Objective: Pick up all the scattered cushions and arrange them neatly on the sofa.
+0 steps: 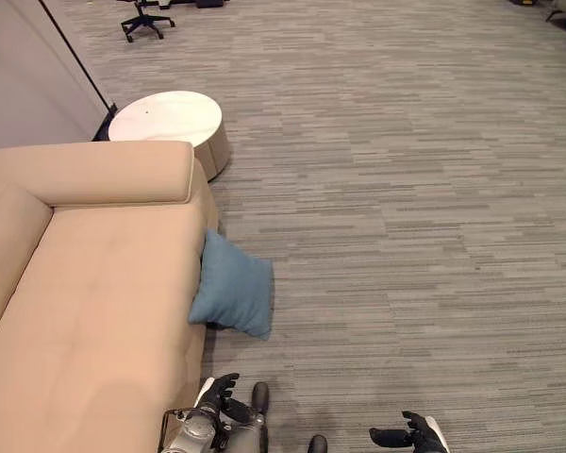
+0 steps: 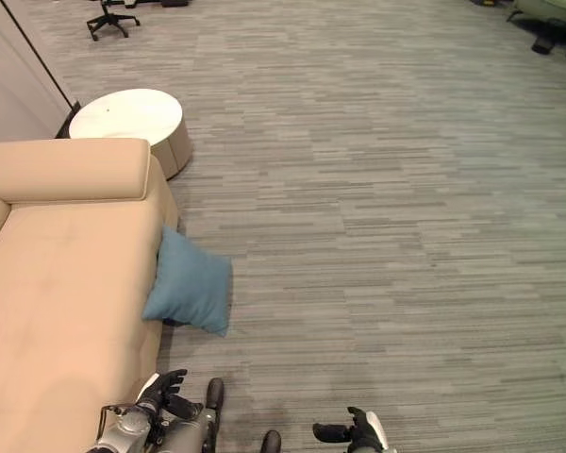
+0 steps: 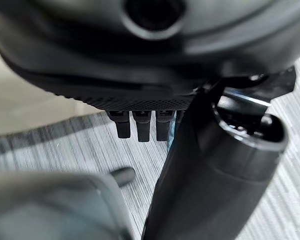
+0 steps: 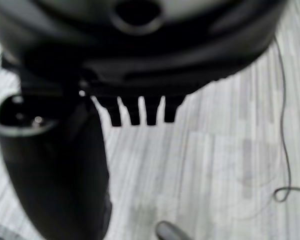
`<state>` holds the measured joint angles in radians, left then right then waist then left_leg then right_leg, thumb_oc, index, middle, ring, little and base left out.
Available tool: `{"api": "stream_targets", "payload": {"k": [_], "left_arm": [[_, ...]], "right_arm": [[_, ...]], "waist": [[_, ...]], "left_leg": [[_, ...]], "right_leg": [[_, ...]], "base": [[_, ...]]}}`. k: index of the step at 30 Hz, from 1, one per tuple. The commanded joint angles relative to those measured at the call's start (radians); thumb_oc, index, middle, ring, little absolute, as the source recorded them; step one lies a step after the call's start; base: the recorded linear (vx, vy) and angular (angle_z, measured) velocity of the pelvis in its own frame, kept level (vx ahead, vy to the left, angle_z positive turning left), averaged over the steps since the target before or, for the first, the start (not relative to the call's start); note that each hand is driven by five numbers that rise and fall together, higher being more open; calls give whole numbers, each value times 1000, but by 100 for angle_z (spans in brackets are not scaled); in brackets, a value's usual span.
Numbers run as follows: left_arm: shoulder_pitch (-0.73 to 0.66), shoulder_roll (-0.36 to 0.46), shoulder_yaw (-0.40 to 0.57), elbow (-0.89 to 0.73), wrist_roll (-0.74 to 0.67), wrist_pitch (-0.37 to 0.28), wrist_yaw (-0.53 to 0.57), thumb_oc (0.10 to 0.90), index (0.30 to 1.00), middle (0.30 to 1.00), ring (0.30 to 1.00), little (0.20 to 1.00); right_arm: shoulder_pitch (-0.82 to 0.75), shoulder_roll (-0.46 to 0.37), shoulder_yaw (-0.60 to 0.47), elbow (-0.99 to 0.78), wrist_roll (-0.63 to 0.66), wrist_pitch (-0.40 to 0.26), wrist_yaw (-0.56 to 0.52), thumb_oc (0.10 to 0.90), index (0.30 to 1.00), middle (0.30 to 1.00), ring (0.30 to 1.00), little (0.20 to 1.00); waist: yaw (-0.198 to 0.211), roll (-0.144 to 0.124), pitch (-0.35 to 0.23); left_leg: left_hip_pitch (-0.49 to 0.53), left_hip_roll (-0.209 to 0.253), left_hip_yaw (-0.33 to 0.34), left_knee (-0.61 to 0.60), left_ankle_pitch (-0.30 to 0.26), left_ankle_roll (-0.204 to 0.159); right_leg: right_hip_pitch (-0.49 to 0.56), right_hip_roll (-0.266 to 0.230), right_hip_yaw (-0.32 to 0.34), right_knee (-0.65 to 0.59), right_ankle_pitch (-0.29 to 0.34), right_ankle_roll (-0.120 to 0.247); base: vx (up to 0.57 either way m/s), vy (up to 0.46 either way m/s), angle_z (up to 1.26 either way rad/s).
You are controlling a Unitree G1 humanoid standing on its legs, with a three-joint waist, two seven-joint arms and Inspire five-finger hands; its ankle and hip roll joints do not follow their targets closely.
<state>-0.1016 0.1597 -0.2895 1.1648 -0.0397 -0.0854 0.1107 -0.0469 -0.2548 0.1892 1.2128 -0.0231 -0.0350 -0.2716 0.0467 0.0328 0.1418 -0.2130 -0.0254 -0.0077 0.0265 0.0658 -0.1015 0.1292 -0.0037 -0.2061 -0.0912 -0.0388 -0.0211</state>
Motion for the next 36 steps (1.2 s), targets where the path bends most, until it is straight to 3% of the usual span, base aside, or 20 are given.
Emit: {"api": "stream_targets", "payload": {"k": [1, 4, 7, 8, 9, 13, 16, 20, 22, 24, 27, 31, 33, 36], "left_arm": [[23, 30, 32, 26, -1, -25, 4, 800, 900, 900, 900, 900], [34, 27, 43, 25, 12, -28, -1, 800, 900, 900, 900, 900], [26, 40, 38, 20, 15, -17, -6, 800, 900, 900, 900, 900], [26, 40, 39, 20, 15, -17, -6, 800, 900, 900, 900, 900], [23, 49, 40, 17, 8, -18, -1, 800, 900, 900, 900, 900], [24, 52, 40, 23, 10, -19, -3, 800, 900, 900, 900, 900], [19, 56, 36, 23, 8, -24, -1, 800, 900, 900, 900, 900], [19, 56, 36, 23, 8, -24, -1, 800, 900, 900, 900, 900], [10, 58, 32, 24, 8, -33, 2, 800, 900, 900, 900, 900], [10, 51, 36, 40, 4, -35, -2, 800, 900, 900, 900, 900], [10, 45, 28, 44, 7, -31, -6, 800, 900, 900, 900, 900], [-16, 40, 4, 13, -1, -34, -10, 800, 900, 900, 900, 900], [-16, 36, 0, 8, -7, -33, -15, 800, 900, 900, 900, 900], [-11, 23, -3, 23, -5, -32, -18, 800, 900, 900, 900, 900]], "right_arm": [[-39, -70, -2, 22, -20, -5, -7, 800, 900, 900, 900, 900], [-14, -77, 2, 24, -30, -27, 34, 800, 900, 900, 900, 900], [-23, -62, 12, 20, -34, -26, 45, 800, 900, 900, 900, 900], [-23, -62, 12, 20, -34, -26, 45, 800, 900, 900, 900, 900], [-31, -53, 24, 11, -40, -24, 55, 800, 900, 900, 900, 900], [-34, -42, 28, 10, -47, -30, 52, 800, 900, 900, 900, 900], [-36, -43, 29, 3, -40, -29, 57, 800, 900, 900, 900, 900], [-36, -43, 29, 3, -40, -29, 57, 800, 900, 900, 900, 900], [-35, -48, 34, 5, -37, -28, 61, 800, 900, 900, 900, 900], [-32, -46, 33, 17, -33, -29, 64, 800, 900, 900, 900, 900], [-32, -41, 27, 23, -11, -36, 64, 800, 900, 900, 900, 900], [-50, -44, 28, 19, 34, -44, 56, 800, 900, 900, 900, 900], [-55, -52, 31, 24, 35, -39, 54, 800, 900, 900, 900, 900], [-43, -59, 34, 31, 26, -43, 49, 800, 900, 900, 900, 900]], "waist": [[87, -44, -13], [117, -52, -22], [101, -45, -1], [101, -45, -2], [82, -31, 12], [84, -22, 10], [72, -32, 8], [73, -31, 9], [44, -39, 6], [32, -47, -12], [28, -46, -28], [38, -61, 5], [48, -68, 18], [55, -73, 19]], "left_leg": [[-10, -60, 12, 111, -35, 75], [18, -60, 24, 100, -62, 98], [66, -54, 9, 94, -87, 130], [64, -55, 10, 95, -87, 131], [96, -52, 5, 88, -110, 144], [152, -33, 12, 63, -151, 139], [185, -43, -16, 57, -169, 131], [187, -42, -16, 57, -170, 131], [232, -48, -66, 53, -199, 114], [283, -22, -107, 53, -235, 89], [280, 30, -121, 91, -203, 51], [118, 63, -105, 344, -47, 17], [71, 62, -84, 382, -53, 26], [47, 63, -41, 305, -92, 36]], "right_leg": [[-32, -33, 35, 55, -22, 122], [-51, -61, 30, 154, -30, 145], [-188, -90, 34, 413, 32, 201], [-192, -91, 34, 417, 30, 202], [-262, -133, 3, 505, 69, 218], [-261, -236, -139, 376, 57, 182], [-298, -232, -99, 283, 90, 189], [-296, -230, -99, 282, 90, 189], [-346, -206, 18, 201, 143, 213], [-327, -201, 5, 179, 150, 206], [-299, -171, 0, 183, 118, 178], [-215, -143, -32, 116, 92, 127], [-181, -131, -39, 82, 81, 117], [-144, -121, -52, 48, 67, 122]], "base": [[245, 74, -58], [175, 89, -37], [101, 91, -31], [92, 89, 3], [132, 54, 30], [189, -50, 14], [197, -85, -6], [60, -29, 21], [416, -272, 14], [469, -418, 53], [250, -324, 75], [72, -272, 36], [104, -200, 8], [174, -104, 5]]}}
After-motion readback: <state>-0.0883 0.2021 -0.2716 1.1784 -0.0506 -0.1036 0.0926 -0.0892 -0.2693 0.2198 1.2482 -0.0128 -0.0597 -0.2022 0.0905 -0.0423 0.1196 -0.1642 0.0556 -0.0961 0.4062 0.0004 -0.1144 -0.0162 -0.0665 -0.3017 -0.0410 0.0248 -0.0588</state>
